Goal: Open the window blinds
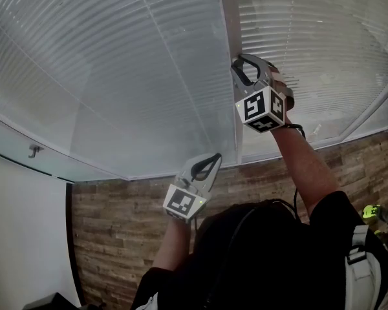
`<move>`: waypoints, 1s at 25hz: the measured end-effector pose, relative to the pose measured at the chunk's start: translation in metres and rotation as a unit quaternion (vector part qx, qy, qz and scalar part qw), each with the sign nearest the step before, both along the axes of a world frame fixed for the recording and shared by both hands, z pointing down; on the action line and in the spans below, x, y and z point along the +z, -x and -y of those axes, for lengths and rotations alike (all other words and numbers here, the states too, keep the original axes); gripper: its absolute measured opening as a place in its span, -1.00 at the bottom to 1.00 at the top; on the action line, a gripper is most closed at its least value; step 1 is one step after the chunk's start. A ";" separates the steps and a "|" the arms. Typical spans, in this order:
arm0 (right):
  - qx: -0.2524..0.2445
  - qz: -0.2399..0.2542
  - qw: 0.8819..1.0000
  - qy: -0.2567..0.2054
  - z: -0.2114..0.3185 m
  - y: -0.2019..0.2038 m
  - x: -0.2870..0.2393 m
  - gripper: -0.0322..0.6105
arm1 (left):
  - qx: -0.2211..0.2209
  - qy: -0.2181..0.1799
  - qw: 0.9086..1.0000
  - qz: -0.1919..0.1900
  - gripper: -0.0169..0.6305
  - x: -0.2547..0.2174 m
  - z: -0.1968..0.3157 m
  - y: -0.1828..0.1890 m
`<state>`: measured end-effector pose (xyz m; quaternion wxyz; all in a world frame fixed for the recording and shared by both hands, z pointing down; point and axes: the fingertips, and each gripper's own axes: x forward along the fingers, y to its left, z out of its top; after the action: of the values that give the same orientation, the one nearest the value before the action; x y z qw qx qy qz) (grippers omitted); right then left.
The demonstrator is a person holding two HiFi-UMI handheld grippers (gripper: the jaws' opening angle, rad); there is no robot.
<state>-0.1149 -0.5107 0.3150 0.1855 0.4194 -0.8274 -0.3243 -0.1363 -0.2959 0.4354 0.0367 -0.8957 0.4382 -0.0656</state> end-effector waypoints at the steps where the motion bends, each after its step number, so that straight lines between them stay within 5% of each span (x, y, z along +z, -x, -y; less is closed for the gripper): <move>1: 0.001 0.016 1.000 0.008 0.000 -0.001 -0.001 -0.48 | 0.000 0.003 1.000 -0.001 -0.93 -0.001 -0.001 0.000; 8: -0.001 0.157 0.985 0.072 0.002 -0.005 -0.004 -0.48 | 0.000 0.007 1.000 0.000 -0.93 0.000 -0.002 -0.001; 17: -0.007 0.307 0.940 0.151 0.009 -0.012 0.002 -0.47 | -0.005 0.017 1.000 -0.002 -0.93 0.004 -0.003 0.002; 22: -0.017 0.397 0.895 0.204 0.011 -0.016 0.002 -0.47 | -0.007 0.017 1.000 -0.002 -0.93 0.004 -0.003 0.002; 25: -0.016 0.407 0.890 0.207 0.012 -0.016 0.002 -0.47 | -0.009 0.018 1.000 -0.002 -0.93 0.003 -0.003 0.003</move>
<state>-0.0987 -0.5226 0.3171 -0.0904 0.4533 -0.8853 0.0501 -0.1395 -0.2929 0.4387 0.0193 -0.8925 0.4448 -0.0722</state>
